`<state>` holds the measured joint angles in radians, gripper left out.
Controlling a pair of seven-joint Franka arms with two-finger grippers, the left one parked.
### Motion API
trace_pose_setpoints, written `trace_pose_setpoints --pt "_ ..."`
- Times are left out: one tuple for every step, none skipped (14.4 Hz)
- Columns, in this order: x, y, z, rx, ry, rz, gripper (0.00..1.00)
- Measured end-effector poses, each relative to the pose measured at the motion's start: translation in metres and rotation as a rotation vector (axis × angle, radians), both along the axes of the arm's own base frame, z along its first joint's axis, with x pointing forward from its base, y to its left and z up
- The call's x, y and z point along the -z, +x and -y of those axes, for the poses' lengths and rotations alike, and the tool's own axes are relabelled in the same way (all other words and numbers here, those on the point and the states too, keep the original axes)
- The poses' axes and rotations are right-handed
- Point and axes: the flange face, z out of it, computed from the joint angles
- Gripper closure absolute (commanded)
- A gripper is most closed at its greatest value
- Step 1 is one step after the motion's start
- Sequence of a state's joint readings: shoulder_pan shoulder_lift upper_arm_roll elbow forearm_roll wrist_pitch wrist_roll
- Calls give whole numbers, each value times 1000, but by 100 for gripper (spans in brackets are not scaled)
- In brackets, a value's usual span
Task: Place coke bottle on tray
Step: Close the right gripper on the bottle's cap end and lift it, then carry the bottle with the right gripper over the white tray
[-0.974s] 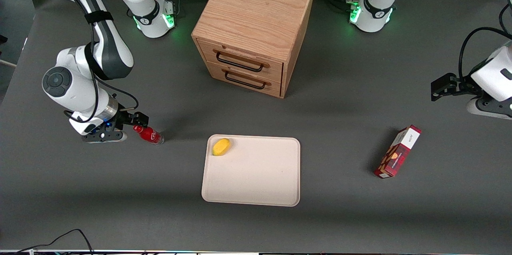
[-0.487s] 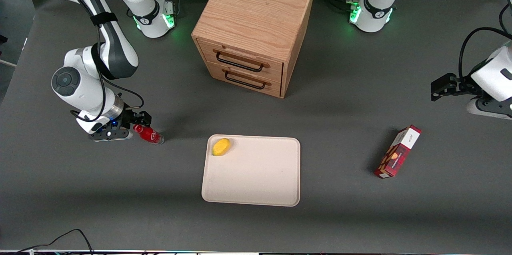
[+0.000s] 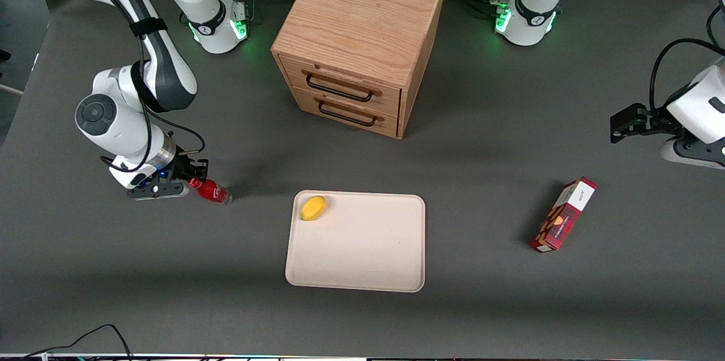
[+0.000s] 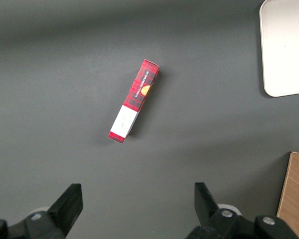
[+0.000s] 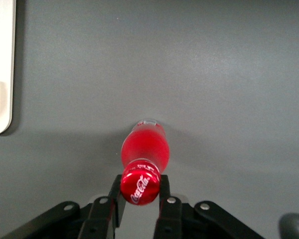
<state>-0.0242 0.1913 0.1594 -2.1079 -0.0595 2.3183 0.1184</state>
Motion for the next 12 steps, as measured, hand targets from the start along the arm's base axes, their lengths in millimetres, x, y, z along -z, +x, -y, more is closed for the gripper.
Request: trace_pose_setpoints --pt "0 0 0 0 0 0 100" --pt "0 0 0 0 0 1 100" --pt "-1 0 0 0 0 1 100" --pt "-2 1 0 0 0 4 100" --pt "-7 3 0 0 -2 4 100" --pt "-17 5 0 1 -7 -10 100" --pt "-33 8 1 3 -15 -31 100" --pt "-57 12 2 2 -23 -51 100" --pt "-86 14 4 -3 -32 -72 100" --pt "-118 14 6 -6 -40 -90 100" --pt "-152 13 9 -7 -46 -102 100" --pt "-184 10 11 -12 -50 -114 100"
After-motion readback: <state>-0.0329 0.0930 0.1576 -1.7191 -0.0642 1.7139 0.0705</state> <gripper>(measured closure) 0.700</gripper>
